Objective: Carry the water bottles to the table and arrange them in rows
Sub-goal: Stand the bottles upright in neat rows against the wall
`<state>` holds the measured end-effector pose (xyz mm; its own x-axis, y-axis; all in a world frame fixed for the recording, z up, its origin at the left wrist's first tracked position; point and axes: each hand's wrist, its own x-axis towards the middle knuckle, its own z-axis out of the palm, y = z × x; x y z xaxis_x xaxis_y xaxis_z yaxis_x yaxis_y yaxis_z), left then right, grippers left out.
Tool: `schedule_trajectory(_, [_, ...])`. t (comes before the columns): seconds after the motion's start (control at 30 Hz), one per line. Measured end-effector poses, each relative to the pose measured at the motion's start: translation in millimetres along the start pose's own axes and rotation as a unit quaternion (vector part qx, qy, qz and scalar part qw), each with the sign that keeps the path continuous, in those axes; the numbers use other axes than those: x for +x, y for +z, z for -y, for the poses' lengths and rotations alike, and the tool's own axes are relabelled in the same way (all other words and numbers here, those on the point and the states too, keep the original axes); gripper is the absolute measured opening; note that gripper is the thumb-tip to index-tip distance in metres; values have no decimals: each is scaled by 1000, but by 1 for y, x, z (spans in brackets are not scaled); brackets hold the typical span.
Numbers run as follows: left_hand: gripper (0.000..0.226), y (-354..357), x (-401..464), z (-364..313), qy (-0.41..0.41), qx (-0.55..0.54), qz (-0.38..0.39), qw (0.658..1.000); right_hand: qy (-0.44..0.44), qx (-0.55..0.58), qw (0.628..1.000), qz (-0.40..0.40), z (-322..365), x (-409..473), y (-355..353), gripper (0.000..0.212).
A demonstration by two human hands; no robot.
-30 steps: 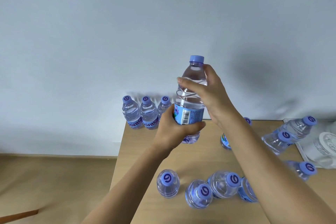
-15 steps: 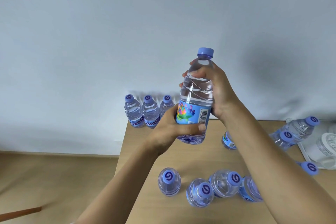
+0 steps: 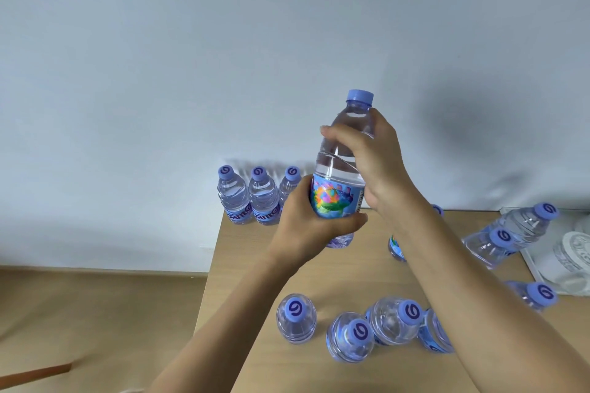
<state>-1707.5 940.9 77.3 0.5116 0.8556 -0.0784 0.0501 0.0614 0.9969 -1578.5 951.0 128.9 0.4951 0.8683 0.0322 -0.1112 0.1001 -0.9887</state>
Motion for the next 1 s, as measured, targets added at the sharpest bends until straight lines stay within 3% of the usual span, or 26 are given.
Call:
schedule_trajectory(0.37, [50,-11,1,-6,-30,-97,130,986,47,155,974,160,10,10,-16,23])
schedule_trajectory(0.53, [56,-11,-1,-6,-21,-78,102,992,27,144,970,194,6,9,-14,22])
schedule_trajectory(0.63, [53,-10,-3,-4,-15,-60,65,996,10,60,983,172,8,9,-15,28])
schedule_trajectory(0.77, [48,-9,-3,0,24,22,-11,999,-48,-42,995,80,7,2,-7,24])
schedule_trajectory(0.9, [53,-2,-3,5,32,46,-47,997,-10,2,1000,25,7,-2,0,22])
schedule_trajectory(1.0, [58,-4,-1,7,25,38,-26,999,13,32,999,27,9,-1,0,17])
